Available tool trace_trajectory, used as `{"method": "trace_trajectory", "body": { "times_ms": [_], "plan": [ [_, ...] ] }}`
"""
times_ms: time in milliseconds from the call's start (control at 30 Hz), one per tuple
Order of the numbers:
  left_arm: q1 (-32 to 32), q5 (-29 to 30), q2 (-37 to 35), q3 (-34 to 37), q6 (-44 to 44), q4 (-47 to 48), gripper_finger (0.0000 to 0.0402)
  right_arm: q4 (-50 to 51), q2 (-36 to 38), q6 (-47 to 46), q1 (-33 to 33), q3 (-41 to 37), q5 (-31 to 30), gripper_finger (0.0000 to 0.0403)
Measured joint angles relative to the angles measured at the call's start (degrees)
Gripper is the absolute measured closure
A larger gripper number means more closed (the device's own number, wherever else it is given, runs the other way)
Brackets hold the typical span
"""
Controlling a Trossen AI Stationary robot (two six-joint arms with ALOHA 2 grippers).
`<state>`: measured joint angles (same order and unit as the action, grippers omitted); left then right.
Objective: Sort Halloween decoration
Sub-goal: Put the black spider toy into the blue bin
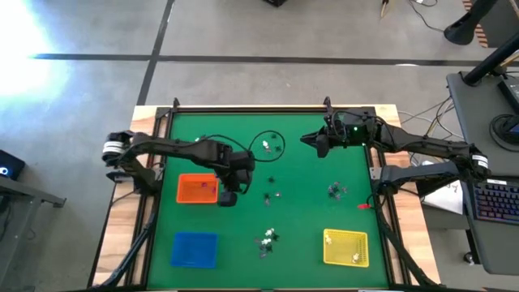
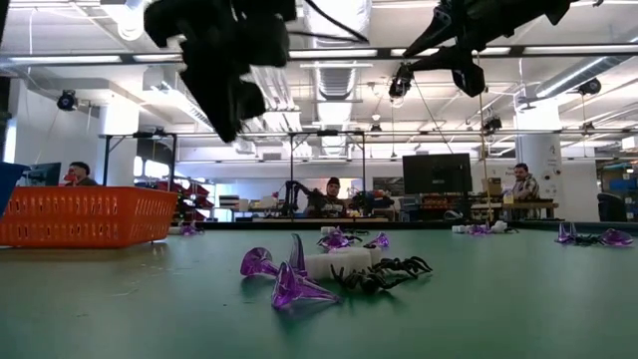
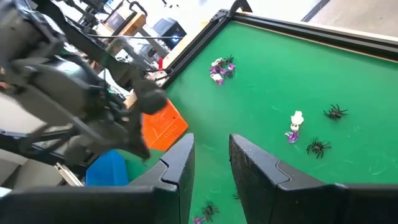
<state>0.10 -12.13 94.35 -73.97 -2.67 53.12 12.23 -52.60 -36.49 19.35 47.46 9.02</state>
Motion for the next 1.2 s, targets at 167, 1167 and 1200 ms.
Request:
{"method": "trace_trajectory", "body": {
  "times_ms": [167, 1167, 1200],
  "plan": [
    [-4.5, 1.6, -4.8, 0.9, 5.5, 3.5, 0.0402, 0.0, 0.0, 0.0, 0.0, 0.0, 0.0, 0.0309],
    [-36.7, 2.3, -15.5, 17.5, 41.2, -7.6, 0.0401, 0.0, 0.0, -2.6, 0.0, 0.0, 0.0, 0.0309],
    [-37.2, 2.2, -15.2, 17.5, 41.9, -7.7, 0.0401, 0.0, 0.0, -2.7, 0.0, 0.0, 0.0, 0.0309]
  ]
}}
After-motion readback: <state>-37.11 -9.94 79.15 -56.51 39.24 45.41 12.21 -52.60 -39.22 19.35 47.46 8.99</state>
